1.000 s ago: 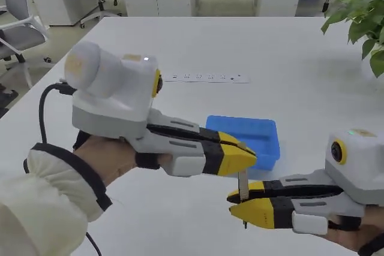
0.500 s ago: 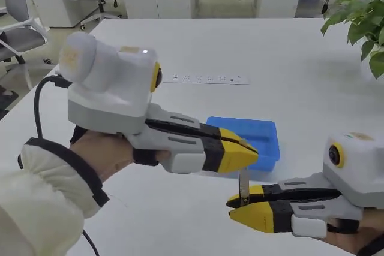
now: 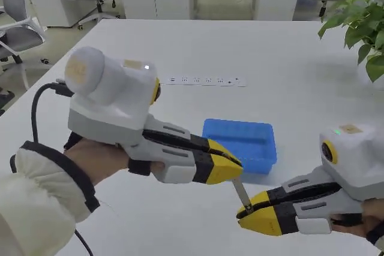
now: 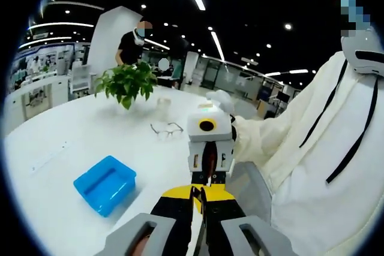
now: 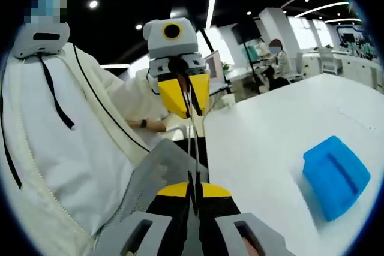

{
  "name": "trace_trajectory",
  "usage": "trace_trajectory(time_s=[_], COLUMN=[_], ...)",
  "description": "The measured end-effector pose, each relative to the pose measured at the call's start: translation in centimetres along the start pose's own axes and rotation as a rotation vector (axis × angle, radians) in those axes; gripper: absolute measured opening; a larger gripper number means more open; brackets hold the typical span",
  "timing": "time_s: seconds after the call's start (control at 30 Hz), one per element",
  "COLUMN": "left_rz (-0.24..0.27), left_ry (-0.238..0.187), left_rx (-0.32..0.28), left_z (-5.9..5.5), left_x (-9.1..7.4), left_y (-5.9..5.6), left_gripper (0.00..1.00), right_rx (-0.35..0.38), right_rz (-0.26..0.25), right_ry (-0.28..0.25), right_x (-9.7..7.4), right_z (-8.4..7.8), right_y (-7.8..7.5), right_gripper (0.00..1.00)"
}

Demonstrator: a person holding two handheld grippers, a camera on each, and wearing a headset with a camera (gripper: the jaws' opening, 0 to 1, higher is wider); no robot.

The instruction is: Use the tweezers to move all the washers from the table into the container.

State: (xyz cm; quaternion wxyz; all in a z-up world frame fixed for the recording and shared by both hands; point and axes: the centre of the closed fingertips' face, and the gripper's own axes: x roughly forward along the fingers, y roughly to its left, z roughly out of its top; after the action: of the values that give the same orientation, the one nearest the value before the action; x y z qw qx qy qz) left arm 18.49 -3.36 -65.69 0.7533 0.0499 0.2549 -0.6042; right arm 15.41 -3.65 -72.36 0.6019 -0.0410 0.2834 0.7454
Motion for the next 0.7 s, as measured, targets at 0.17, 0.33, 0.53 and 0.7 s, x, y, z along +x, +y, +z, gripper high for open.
trace_trajectory(time_s=[0.17,0.33,0.53,0.7], left_rz=[0.0,-0.014,-0.015,-0.034], left_ry=[0.085,0.235,0.391,0.483], left_rx=[0.014,0.048,0.12,0.13], left_z=[-1.4,-3.7,-6.7,-8.8], left_x=[0.6,1.3,2.4,3.2], left_y=[0.4,0.9,1.7,2.1], left_gripper=[0.04,0.05,0.09,0.11], right_rx=[-0.034,-0.054,-0.113,-0.117], right_rz=[-0.023,-0.011,0.005,-0.002], right_ry=[0.145,0.285,0.371,0.421], right_x=[-0.1,0.1,0.2,0.4], right_z=[-1.4,-2.7,-3.3,-4.2], right_y=[-1.1,-1.2,-2.0,-3.0], right_gripper=[0.01,0.01,0.01,0.0])
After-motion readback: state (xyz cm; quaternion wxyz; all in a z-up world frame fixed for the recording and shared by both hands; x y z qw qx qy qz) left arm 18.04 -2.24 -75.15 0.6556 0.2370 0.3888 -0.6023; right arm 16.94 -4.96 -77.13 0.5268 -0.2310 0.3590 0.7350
